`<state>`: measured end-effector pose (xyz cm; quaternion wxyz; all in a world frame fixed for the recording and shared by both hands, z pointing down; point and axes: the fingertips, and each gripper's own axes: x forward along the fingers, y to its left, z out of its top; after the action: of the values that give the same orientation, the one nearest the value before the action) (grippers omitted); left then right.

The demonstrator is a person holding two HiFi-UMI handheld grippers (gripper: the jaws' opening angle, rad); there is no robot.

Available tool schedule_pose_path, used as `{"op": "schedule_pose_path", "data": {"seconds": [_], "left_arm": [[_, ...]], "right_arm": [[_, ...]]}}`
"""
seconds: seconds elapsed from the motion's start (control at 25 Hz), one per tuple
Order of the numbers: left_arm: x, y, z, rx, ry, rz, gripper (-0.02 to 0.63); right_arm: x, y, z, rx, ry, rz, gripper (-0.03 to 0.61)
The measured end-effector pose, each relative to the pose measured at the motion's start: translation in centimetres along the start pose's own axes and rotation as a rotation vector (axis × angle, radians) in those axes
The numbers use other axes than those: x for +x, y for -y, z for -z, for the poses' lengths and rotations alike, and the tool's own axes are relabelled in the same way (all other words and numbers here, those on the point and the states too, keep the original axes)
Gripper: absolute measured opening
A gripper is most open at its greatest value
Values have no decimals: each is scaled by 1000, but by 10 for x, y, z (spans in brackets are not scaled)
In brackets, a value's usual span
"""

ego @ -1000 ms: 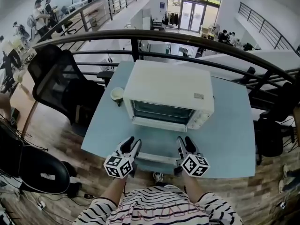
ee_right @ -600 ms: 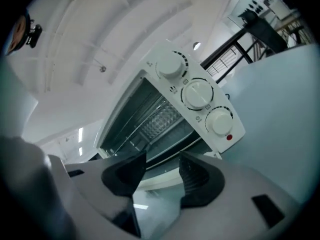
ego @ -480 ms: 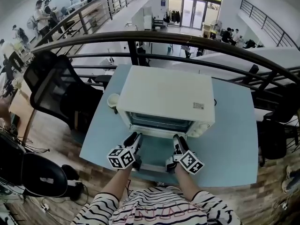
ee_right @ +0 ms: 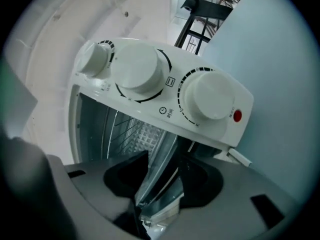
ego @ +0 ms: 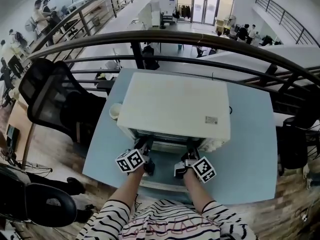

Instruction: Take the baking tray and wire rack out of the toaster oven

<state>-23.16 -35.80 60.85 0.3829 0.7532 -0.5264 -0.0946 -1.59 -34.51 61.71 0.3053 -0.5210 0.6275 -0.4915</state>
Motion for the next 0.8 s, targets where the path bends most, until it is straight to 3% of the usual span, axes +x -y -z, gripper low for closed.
{"op": "schedule_pose_path", "data": {"seconds": [0.32, 0.8], "left_arm": [[11, -8, -8, -171, 59, -38, 143], [33, -26, -15, -383, 135, -89, 163]], "right_arm": [[17, 8, -9, 102, 109, 8, 164], [26, 12, -14, 144, 137, 7, 135]]}}
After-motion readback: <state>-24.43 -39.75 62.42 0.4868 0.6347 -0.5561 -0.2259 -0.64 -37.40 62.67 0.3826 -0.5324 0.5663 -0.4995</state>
